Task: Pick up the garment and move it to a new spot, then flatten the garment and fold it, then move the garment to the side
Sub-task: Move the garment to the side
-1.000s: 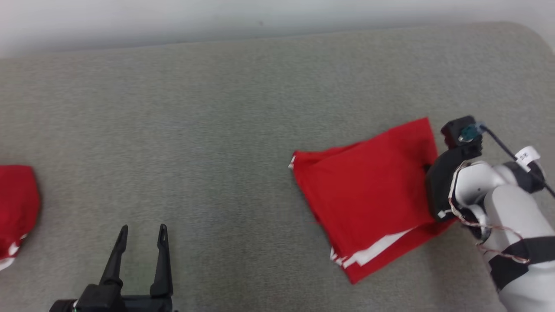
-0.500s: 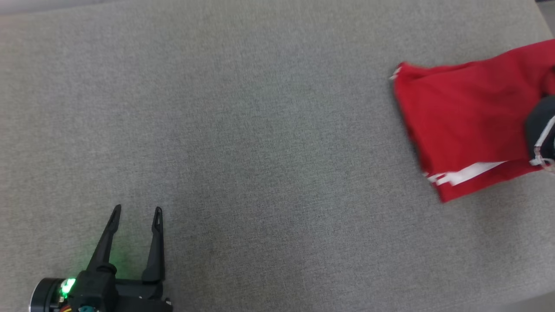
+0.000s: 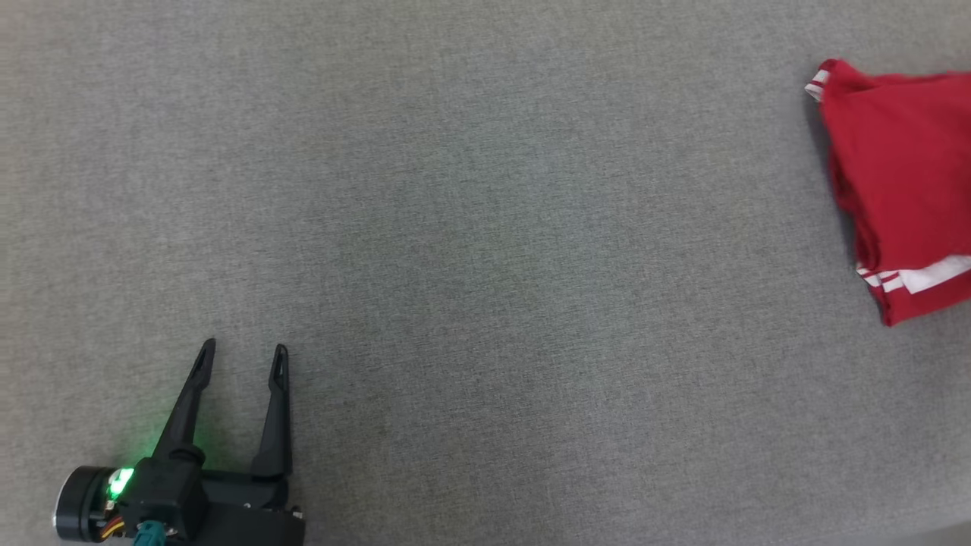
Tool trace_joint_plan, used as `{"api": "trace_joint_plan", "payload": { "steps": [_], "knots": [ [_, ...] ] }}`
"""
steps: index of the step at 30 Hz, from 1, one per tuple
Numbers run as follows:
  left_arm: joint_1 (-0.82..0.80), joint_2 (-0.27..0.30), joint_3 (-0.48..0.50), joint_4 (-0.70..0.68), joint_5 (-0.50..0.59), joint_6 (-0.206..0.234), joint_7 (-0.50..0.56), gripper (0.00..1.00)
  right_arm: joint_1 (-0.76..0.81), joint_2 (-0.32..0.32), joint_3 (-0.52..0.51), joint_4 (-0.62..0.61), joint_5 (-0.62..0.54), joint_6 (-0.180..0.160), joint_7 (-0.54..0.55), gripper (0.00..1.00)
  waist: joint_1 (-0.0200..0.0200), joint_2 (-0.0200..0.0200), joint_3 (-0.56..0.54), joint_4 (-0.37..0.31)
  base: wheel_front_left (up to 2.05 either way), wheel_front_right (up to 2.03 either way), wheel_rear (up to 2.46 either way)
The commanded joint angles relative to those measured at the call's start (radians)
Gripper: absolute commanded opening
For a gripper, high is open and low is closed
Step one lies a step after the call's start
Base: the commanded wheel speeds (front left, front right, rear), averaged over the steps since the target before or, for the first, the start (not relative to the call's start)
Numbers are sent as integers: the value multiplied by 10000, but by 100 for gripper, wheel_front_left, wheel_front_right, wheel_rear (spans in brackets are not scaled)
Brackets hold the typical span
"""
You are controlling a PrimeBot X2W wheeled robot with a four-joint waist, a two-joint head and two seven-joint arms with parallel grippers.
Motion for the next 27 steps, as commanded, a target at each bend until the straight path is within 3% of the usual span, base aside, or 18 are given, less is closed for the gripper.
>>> {"api": "trace_joint_plan", "payload": {
  "steps": [1, 7, 12, 20, 23, 27],
  "knots": [
    [-105, -32, -5, 79, -85, 24, -24, 100, -41, 58, -105, 227, -46, -27, -226, 100, 0, -1, -94, 134, 0, 0, 0],
    [-21, -308, -167, 199, -211, 57, -25, 100, -102, 655, -986, 769, 558, -28, -1981, 100, 0, -1, -757, 535, 0, 0, 0],
    [305, -462, -109, 281, -368, 149, -25, 100, 544, 1477, -401, 426, 1657, -28, -3125, 100, 0, -1, -1701, 829, 0, 0, 0],
    [834, -588, -74, 461, -615, 394, -25, 100, 3028, 2738, 273, -1569, 3039, -28, -4030, 100, 0, -1, -3234, 1457, 0, 0, 0],
    [1064, -615, -103, 550, -699, 491, -25, 100, 4355, 3479, 104, -2726, 2612, -28, -4103, 100, 0, -1, -3737, 1689, 0, 0, 0],
    [1417, -620, 29, 632, -796, 580, -25, 100, 6052, 5041, -304, -4247, 2130, -28, -3780, 100, 0, -1, -4279, 1873, 0, 0, 0]
  ]
}}
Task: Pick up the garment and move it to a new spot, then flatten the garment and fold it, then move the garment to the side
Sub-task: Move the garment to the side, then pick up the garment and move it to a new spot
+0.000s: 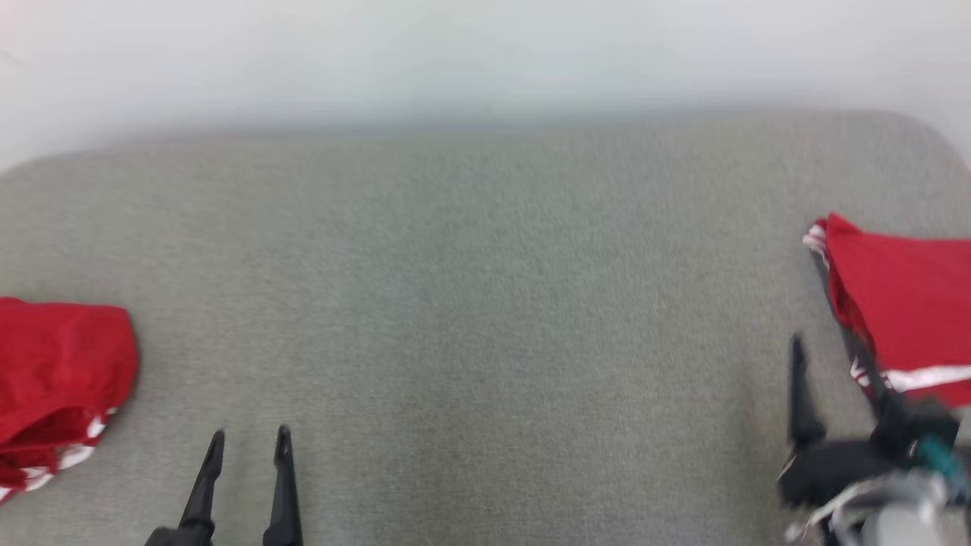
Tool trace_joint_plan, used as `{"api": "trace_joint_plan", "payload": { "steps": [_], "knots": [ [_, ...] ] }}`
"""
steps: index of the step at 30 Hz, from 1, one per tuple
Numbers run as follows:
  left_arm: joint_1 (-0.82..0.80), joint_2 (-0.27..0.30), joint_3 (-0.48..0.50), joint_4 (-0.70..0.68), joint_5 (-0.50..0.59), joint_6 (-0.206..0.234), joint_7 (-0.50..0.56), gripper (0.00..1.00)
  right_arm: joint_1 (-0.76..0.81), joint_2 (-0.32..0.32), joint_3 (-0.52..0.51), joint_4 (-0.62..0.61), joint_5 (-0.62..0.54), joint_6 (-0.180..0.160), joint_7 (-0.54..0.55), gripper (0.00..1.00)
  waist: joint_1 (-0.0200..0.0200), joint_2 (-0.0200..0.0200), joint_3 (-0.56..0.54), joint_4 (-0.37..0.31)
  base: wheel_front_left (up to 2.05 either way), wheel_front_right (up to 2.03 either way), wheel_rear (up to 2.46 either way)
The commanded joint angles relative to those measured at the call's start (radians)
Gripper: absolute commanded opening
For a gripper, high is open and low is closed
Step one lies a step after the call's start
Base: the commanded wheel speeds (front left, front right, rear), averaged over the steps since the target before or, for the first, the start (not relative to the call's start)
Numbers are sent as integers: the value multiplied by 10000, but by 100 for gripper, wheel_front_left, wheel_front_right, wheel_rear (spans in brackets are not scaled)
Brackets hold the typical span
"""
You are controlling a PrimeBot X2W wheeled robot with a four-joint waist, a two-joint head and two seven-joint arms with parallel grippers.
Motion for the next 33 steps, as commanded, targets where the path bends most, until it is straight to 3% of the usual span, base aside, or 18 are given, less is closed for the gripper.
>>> {"api": "trace_joint_plan", "payload": {
  "steps": [1, 5, 10, 19, 33],
  "knots": [
    [263, -15, 79, 6, -42, 69, -29, 100, 440, 372, -96, -444, -53, -28, -15, 100, 4, 1, -914, 566, 0, 0, 0],
    [527, -19, 152, 22, -107, 98, -29, 100, 1624, 1029, 29, -1422, 408, -28, 100, 100, 4, 1, -1202, 627, 0, 0, 0],
    [643, -22, 234, 36, -164, 138, -29, 100, 2273, 1132, 405, -1927, 947, -28, -2, 100, 4, 1, -1319, 577, 0, 0, 0],
    [709, -20, 315, 473, -111, 97, -29, 100, 2685, 1136, 1223, -1490, 1179, -26, -206, 100, 4, 1, -1433, 392, 0, 0, 0],
    [737, -21, 335, 812, 142, 8, -29, 100, 2504, 1136, 1537, -1006, 1200, -26, -547, 100, 4, 1, -1674, 310, 0, 0, 0]
  ]
}}
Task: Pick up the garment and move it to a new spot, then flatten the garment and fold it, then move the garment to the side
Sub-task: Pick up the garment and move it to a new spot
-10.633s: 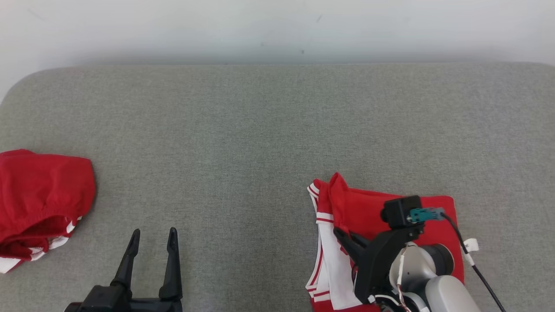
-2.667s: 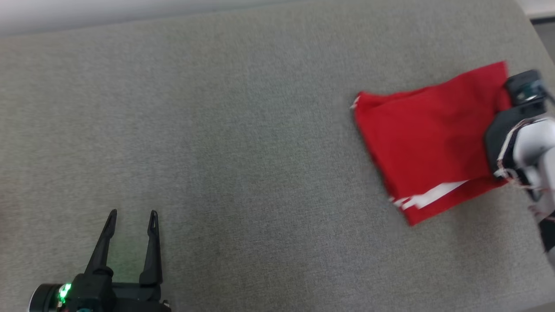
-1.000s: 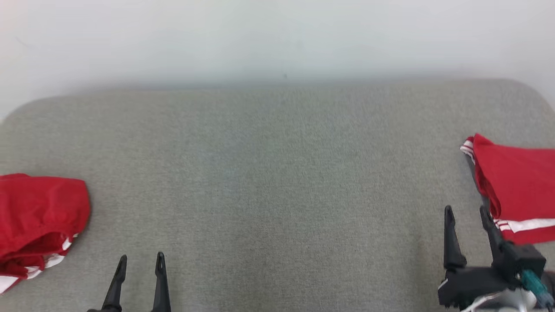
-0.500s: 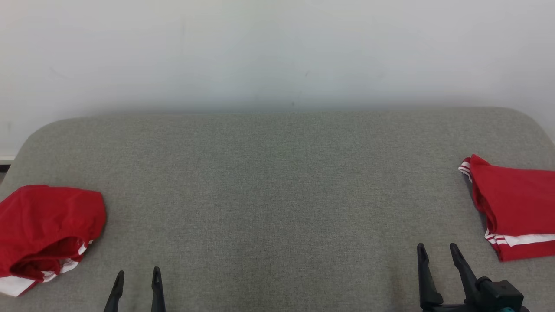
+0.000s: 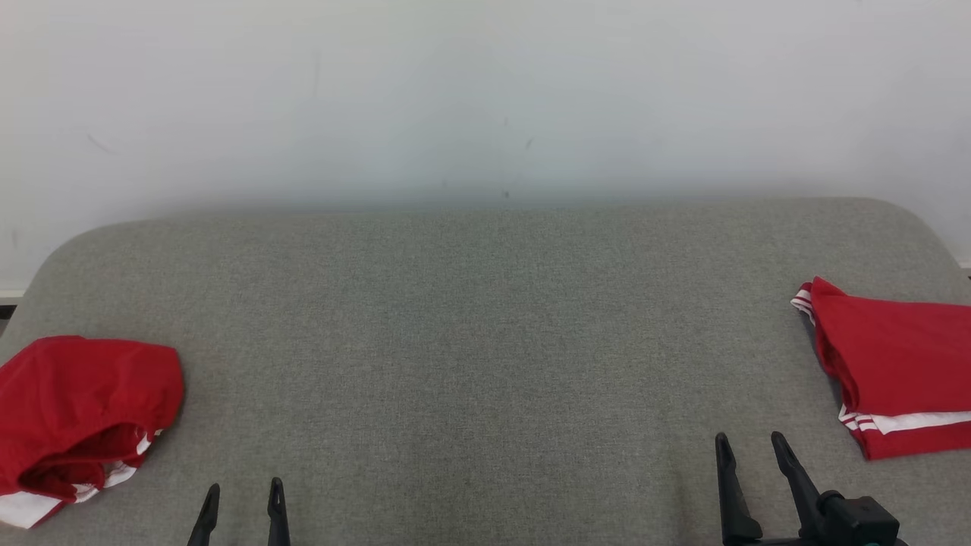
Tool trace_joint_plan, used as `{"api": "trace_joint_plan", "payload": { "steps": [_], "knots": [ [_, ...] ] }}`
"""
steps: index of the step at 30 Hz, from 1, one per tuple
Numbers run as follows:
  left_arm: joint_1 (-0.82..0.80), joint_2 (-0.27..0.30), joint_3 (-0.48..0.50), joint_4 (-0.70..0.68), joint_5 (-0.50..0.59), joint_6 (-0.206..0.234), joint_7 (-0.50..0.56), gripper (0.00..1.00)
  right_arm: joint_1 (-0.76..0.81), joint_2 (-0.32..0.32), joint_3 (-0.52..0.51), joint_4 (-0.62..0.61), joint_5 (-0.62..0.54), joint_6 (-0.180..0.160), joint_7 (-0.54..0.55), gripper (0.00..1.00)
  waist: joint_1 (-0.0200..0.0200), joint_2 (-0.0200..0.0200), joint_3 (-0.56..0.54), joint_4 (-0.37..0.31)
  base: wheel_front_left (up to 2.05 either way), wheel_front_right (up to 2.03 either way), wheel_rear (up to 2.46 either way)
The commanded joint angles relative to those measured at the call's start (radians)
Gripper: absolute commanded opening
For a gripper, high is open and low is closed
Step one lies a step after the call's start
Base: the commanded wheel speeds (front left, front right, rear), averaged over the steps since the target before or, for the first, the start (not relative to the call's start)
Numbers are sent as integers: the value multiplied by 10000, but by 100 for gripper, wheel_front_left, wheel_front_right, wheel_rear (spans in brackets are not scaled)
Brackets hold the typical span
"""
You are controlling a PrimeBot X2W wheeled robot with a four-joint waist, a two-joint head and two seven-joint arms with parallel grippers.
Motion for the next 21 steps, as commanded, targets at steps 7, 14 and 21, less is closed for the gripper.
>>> {"api": "trace_joint_plan", "payload": {
  "steps": [7, 14, 21],
  "knots": [
    [55, -15, 14, 2, 69, -39, -27, 100, -20, 20, -77, 71, -16, -24, -97, 100, 0, 0, -25, 37, 0, 0, 0],
    [2, -15, 28, -115, 115, 0, -27, 100, 117, 20, -43, 54, 65, -24, -107, 100, 0, 0, -18, 689, 0, 0, 0],
    [-5, -12, 5, -134, 147, -34, -27, 100, 144, 20, 109, 70, 180, -24, -124, 100, 0, 0, -37, 1743, 0, 0, 0]
  ]
}}
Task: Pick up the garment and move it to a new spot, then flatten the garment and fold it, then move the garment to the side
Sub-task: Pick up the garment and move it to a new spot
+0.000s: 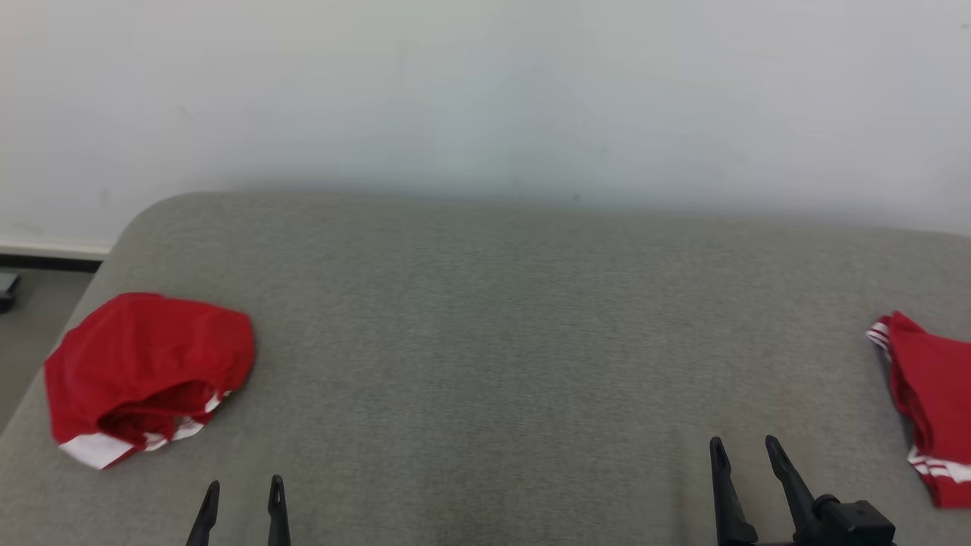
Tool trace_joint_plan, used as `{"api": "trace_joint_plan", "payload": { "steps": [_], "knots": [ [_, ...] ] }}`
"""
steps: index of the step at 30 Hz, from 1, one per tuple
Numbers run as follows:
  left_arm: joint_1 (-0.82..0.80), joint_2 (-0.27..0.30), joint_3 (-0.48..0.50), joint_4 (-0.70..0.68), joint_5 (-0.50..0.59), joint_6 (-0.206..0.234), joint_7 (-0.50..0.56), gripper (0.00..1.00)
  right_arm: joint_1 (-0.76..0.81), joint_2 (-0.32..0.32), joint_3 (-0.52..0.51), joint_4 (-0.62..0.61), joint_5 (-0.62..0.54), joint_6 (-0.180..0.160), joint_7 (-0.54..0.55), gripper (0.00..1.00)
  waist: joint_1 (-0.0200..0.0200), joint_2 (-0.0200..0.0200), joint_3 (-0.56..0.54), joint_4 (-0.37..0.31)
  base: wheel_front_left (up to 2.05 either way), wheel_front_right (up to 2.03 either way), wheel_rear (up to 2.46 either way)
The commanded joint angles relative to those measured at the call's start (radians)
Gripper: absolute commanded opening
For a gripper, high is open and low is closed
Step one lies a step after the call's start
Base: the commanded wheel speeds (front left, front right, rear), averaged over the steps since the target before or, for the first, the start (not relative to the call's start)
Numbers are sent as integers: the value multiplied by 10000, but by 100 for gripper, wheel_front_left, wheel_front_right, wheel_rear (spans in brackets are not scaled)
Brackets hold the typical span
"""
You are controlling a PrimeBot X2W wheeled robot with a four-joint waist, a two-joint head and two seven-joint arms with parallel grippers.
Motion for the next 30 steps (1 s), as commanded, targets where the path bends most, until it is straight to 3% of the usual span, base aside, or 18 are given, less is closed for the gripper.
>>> {"api": "trace_joint_plan", "payload": {
  "steps": [1, 10, 17, 30],
  "knots": [
    [-11, -12, 6, -30, 10, -30, -27, 100, 84, 20, 19, -1, 58, -24, -50, 100, 0, 0, -18, 785, 0, 0, 0],
    [148, -14, 199, -7, 196, -140, -27, 100, 8, 22, 391, 73, 253, -24, -70, 100, 0, 0, -65, 2559, 0, 0, 0],
    [271, -11, 344, -49, 266, -207, -27, 100, -47, 18, 833, 269, 401, -24, -87, 100, 0, 0, -92, 3524, 0, 0, 0],
    [280, -11, 592, -182, -53, -100, -27, 100, -515, 18, 1235, 518, 379, -24, -117, 100, 0, 0, 153, 3799, 0, 0, 0]
  ]
}}
